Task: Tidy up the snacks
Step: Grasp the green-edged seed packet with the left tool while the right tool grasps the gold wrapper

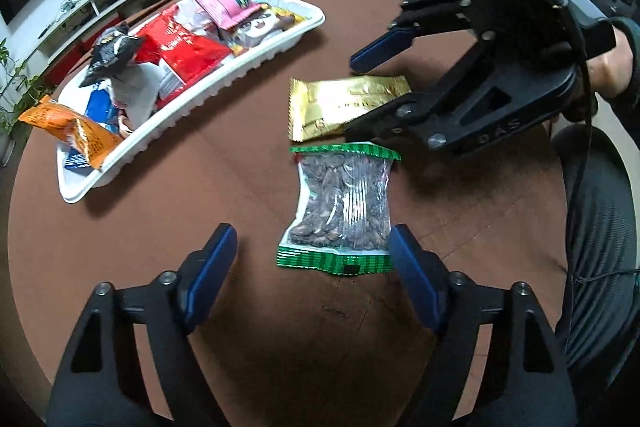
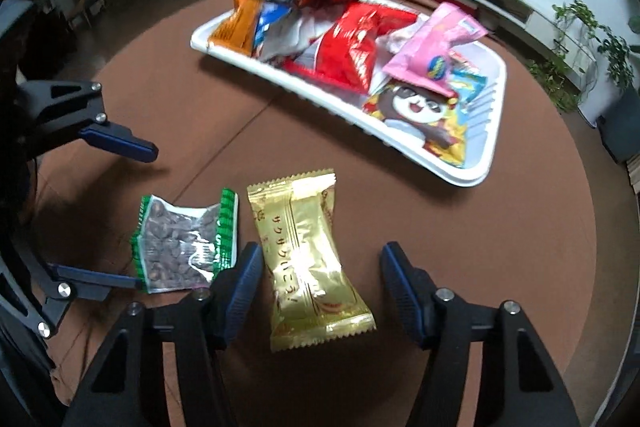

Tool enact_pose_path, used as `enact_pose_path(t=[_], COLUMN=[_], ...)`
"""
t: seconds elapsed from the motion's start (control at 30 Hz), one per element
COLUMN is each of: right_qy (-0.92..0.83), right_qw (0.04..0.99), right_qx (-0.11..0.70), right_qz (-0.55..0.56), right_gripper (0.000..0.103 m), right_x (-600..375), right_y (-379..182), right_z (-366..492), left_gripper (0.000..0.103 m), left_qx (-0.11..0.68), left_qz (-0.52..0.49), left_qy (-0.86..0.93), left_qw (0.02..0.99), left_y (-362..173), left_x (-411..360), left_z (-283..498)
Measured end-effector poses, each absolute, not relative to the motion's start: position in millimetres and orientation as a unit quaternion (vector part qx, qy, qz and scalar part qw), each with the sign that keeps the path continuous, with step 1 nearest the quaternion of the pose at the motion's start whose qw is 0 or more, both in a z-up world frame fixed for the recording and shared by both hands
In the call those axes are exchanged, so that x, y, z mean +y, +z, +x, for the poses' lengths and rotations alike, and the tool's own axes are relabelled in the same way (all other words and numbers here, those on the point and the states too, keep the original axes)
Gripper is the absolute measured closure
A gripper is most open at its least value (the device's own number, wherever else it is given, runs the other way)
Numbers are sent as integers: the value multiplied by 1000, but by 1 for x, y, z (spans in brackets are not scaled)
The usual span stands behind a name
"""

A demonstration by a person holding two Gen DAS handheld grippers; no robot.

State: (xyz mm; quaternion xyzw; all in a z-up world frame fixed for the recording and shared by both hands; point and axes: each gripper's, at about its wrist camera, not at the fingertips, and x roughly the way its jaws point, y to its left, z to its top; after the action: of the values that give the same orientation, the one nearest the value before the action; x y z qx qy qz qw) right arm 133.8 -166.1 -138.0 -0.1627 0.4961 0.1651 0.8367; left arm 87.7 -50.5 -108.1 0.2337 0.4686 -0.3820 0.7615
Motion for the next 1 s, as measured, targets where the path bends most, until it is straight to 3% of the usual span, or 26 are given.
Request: enact_pose_path(t=[0.23,0.3,0.43,0.93,1.0], right_qy=[180,177,161,141,141], right_qw=[825,823,824,855,857], right_qx=[511,516,524,490,487], right_qz=[-161,-159,-144,-93,-92], right_gripper=[53,68,69,69,69], right_x=[-162,-162,-166,-187,-188], right_y=[-137,-135,-131,-113,-111], right_z=[136,140,139,111,111], left_gripper=[27,27,33,33,39], left_qx=[485,490,496,530,531], left_qz=[233,232,229,250,253], left_qy=[-382,-382,-386,-349,-351], left_qw=[751,749,743,731,729], left_y=[-112,-114,-114,-120,-119], left_x=[-58,-62,-70,-95,-97], left_z=[95,98,103,125,127])
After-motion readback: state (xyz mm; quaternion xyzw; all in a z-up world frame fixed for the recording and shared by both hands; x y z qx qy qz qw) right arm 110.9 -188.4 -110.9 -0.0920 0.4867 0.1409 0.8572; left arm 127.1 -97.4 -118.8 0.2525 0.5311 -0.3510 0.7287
